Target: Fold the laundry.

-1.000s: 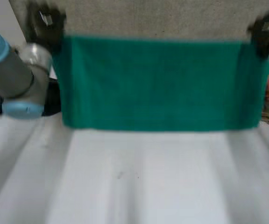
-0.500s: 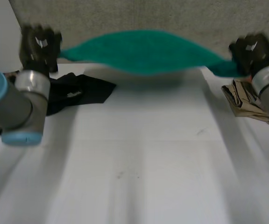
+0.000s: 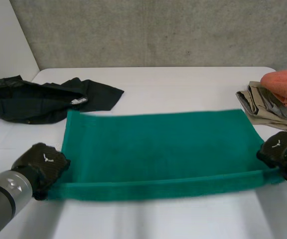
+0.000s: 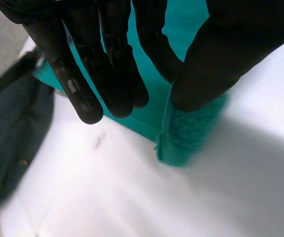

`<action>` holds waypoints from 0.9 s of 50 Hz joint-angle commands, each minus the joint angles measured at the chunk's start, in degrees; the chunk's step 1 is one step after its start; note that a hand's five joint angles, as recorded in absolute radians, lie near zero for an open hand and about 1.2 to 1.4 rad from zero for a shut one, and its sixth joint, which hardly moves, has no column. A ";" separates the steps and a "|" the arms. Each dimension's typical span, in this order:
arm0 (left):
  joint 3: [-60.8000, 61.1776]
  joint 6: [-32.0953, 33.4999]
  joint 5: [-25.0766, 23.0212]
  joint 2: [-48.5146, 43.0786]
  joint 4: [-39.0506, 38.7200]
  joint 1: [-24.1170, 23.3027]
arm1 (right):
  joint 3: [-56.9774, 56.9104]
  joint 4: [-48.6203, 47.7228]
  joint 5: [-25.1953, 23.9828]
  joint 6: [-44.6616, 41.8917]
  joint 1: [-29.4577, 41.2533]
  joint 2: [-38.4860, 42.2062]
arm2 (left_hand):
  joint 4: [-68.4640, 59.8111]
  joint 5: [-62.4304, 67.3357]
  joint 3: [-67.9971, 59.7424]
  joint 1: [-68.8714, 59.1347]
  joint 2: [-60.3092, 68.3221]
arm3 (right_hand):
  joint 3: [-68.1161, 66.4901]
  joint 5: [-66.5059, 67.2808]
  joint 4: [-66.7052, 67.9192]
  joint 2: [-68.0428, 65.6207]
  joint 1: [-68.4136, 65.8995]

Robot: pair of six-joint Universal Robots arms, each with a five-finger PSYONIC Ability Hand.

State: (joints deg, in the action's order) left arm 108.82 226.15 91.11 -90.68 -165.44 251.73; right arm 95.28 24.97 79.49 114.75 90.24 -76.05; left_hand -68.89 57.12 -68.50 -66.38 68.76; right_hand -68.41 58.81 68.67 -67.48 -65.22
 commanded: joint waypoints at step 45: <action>-8.63 -22.59 2.41 -19.01 -41.63 -7.31 | -7.13 -21.71 -10.93 27.20 -3.23 15.93 | 58.89 -57.12 58.50 56.38 -58.76 | 40.34 -40.74 -40.60 39.42 37.15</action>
State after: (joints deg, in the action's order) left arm 94.26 207.84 95.29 -112.55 -202.99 244.54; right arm 85.50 3.15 71.71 142.63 91.88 -60.46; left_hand -11.65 2.82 -12.27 -11.06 11.92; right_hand -19.38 9.92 19.52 -19.01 -19.14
